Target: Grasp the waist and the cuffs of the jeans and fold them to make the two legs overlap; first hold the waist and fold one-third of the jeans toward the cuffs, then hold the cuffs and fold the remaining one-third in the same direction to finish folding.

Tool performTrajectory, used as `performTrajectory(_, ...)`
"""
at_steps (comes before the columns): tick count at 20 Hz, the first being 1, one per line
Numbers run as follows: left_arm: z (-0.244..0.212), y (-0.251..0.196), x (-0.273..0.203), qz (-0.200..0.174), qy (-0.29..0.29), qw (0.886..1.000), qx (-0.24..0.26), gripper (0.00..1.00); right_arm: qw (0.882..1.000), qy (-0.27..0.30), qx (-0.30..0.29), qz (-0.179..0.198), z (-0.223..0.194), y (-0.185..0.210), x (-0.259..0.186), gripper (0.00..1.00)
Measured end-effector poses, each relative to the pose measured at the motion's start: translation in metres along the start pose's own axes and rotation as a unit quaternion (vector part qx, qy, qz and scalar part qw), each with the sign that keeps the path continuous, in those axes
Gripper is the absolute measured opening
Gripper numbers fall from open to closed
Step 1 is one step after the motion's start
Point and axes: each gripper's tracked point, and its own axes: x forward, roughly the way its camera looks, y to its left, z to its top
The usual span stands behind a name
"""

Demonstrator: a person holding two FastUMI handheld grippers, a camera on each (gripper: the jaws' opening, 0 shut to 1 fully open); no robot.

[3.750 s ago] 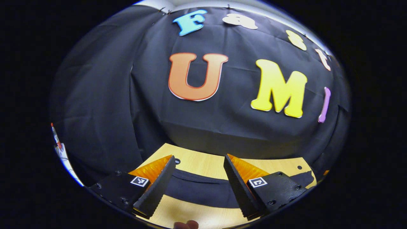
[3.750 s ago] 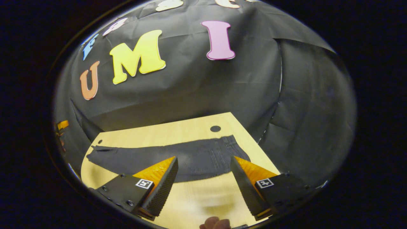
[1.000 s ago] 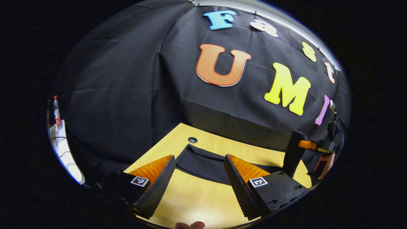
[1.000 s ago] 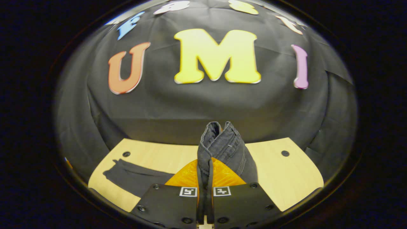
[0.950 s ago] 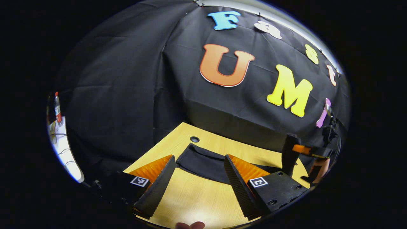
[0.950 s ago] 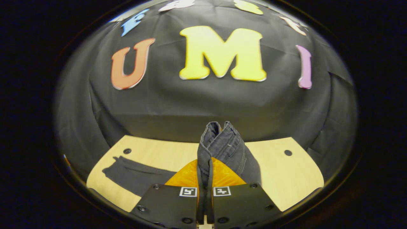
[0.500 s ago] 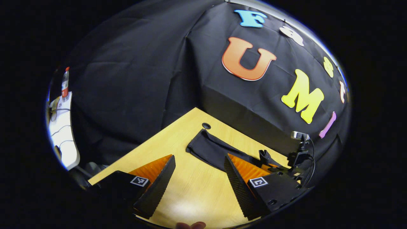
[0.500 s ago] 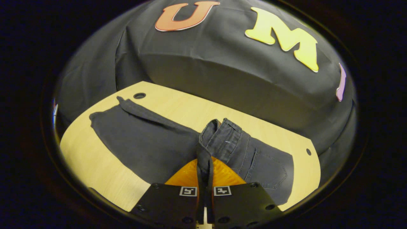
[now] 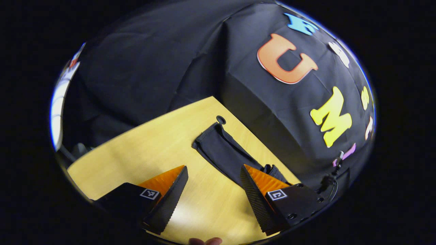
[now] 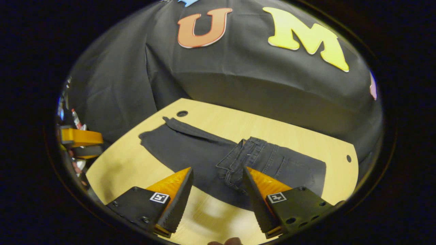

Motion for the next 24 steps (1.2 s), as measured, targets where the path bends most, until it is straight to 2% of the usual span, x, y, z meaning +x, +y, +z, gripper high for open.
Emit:
performTrajectory(2, -0.014, 0.006, 0.032, -0.015, 0.038, 0.997, -0.062, 0.99, 1.000, -0.021, 0.008, 0.001, 0.016, -0.009, -0.049, 0.89)
performTrajectory(4, -0.026, 0.012, 0.061, -0.020, 0.065, 0.992, -0.110, 0.99, 0.999, -0.036, 0.005, -0.013, 0.024, -0.029, -0.098, 0.88)
performTrajectory(6, -0.029, 0.019, 0.090, -0.013, 0.071, 0.985, -0.154, 0.99, 0.998, -0.046, 0.002, -0.045, 0.024, -0.060, -0.140, 0.90)
performTrajectory(7, -0.026, 0.020, 0.099, -0.013, 0.068, 0.983, -0.171, 0.99, 0.997, -0.047, 0.004, -0.064, 0.021, -0.076, -0.157, 0.87)
performTrajectory(8, -0.017, 0.019, 0.104, -0.021, 0.056, 0.981, -0.183, 0.99, 0.994, -0.053, 0.002, -0.093, 0.020, -0.093, -0.173, 0.90)
performTrajectory(9, -0.010, 0.021, 0.110, -0.022, 0.044, 0.981, -0.190, 0.99, 0.990, -0.062, -0.001, -0.123, 0.020, -0.111, -0.186, 0.87)
performTrajectory(10, -0.004, 0.023, 0.115, -0.024, 0.039, 0.978, -0.201, 0.99, 0.987, -0.068, 0.004, -0.143, 0.019, -0.122, -0.199, 0.90)
performTrajectory(11, 0.001, 0.021, 0.120, -0.030, 0.036, 0.975, -0.216, 0.98, 0.985, -0.073, 0.011, -0.155, 0.018, -0.128, -0.208, 0.87)
performTrajectory(14, 0.014, 0.015, 0.138, -0.045, 0.024, 0.967, -0.251, 0.98, 0.982, -0.076, 0.027, -0.172, 0.012, -0.136, -0.227, 0.92)
performTrajectory(15, 0.017, 0.013, 0.143, -0.048, 0.020, 0.965, -0.257, 0.98, 0.981, -0.077, 0.034, -0.175, 0.011, -0.138, -0.231, 0.90)
performTrajectory(17, 0.021, 0.015, 0.149, -0.043, 0.011, 0.964, -0.264, 0.96, 0.979, -0.077, 0.048, -0.180, 0.008, -0.142, -0.238, 0.90)
performTrajectory(18, 0.015, 0.022, 0.152, -0.028, 0.014, 0.966, -0.256, 1.00, 0.978, -0.077, 0.053, -0.184, 0.005, -0.146, -0.242, 0.90)
performTrajectory(19, 0.009, 0.027, 0.155, -0.010, 0.018, 0.968, -0.249, 0.75, 0.978, -0.075, 0.057, -0.188, 0.001, -0.149, -0.245, 0.90)
performTrajectory(20, 0.006, 0.032, 0.159, 0.004, 0.017, 0.969, -0.248, 0.55, 0.977, -0.074, 0.062, -0.191, -0.003, -0.152, -0.249, 0.90)
performTrajectory(22, 0.005, 0.031, 0.163, 0.008, 0.019, 0.969, -0.245, 0.15, 0.975, -0.072, 0.069, -0.196, -0.009, -0.159, -0.254, 0.88)
performTrajectory(23, 0.004, 0.032, 0.163, 0.008, 0.022, 0.971, -0.239, 0.19, 0.975, -0.072, 0.073, -0.197, -0.013, -0.160, -0.258, 0.90)
performTrajectory(24, 0.006, 0.029, 0.160, 0.001, 0.020, 0.971, -0.237, 0.17, 0.974, -0.073, 0.075, -0.200, -0.015, -0.161, -0.261, 0.89)
